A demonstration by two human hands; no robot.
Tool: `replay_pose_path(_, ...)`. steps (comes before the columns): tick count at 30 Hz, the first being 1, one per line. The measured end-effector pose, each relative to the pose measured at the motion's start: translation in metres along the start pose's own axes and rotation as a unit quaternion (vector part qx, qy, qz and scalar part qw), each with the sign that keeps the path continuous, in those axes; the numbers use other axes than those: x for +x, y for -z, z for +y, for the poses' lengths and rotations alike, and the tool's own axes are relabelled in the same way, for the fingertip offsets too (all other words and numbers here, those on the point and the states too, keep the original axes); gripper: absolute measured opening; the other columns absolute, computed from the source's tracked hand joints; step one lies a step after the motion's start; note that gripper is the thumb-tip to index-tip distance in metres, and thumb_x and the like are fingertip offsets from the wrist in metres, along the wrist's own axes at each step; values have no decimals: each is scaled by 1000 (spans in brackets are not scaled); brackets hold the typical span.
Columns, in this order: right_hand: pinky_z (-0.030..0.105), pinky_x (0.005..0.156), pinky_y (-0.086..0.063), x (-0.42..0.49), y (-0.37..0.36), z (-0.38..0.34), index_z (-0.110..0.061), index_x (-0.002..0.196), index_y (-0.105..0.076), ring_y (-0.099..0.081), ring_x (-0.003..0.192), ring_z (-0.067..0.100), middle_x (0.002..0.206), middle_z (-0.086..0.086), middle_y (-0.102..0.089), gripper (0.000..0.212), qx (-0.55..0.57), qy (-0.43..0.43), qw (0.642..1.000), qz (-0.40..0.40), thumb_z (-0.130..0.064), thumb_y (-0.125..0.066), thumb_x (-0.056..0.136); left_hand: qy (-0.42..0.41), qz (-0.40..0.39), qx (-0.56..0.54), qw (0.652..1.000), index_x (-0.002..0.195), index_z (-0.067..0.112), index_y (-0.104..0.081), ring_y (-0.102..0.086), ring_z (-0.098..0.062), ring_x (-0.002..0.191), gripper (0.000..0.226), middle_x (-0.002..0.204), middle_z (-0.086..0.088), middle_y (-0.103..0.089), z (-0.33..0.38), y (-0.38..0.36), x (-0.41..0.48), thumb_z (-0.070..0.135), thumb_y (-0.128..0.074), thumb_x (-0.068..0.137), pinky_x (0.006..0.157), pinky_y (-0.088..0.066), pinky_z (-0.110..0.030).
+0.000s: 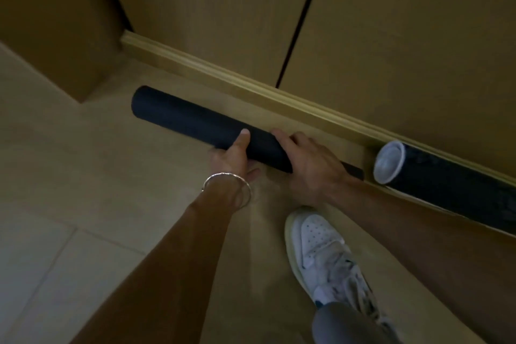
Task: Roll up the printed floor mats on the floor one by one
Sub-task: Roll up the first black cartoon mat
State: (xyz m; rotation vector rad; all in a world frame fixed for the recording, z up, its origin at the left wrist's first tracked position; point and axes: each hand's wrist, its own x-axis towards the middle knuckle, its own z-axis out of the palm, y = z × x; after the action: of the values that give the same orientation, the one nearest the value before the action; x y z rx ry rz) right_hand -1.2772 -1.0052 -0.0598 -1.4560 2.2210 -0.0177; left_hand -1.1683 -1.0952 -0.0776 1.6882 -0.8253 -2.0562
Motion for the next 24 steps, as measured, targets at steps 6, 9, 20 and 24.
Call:
replay_pose_path(6, 38, 98, -34, 4, 8, 36, -25, 151, -5, -39, 124, 28, 138, 7, -37, 83, -58, -26, 998, -3, -23, -59, 88, -16, 1, 10, 1000, 104, 8, -56, -63, -26, 98, 24, 106, -12, -63, -5, -35, 18, 25, -65, 88, 60, -53, -26)
replay_pose_path(9, 38, 102, -31, 9, 13, 51, -23, 152, -2, -35, 126, 28, 141, 7, -33, 81, -94, -40, 995, 10, -22, -56, 90, -42, -4, 16, 999, 92, 9, -56, -63, -29, 93, 14, 95, -13, -61, -6, -55, 25, 21, -63, 89, 63, -53, -27)
replay_pose_path(20, 39, 101, -32, 24, 22, 72, -19, 148, -13, -33, 125, 29, 138, 9, -30, 70, -198, -76, 977, -6, -16, -52, 90, -24, 8, 65, 998, 93, 1, -52, -64, -30, 79, 20, 82, -11, -61, -15, -85, 48, 18, -62, 90, 71, -57, -35)
replay_pose_path(24, 40, 99, -36, 26, 23, 65, -22, 145, -16, -36, 122, 29, 136, 9, -32, 70, -193, -100, 976, -10, -13, -55, 88, -17, -3, 187, 982, 105, 5, -57, -66, -34, 93, 58, 100, -16, -68, -14, -79, 55, 48, -68, 69, 88, -52, -48)
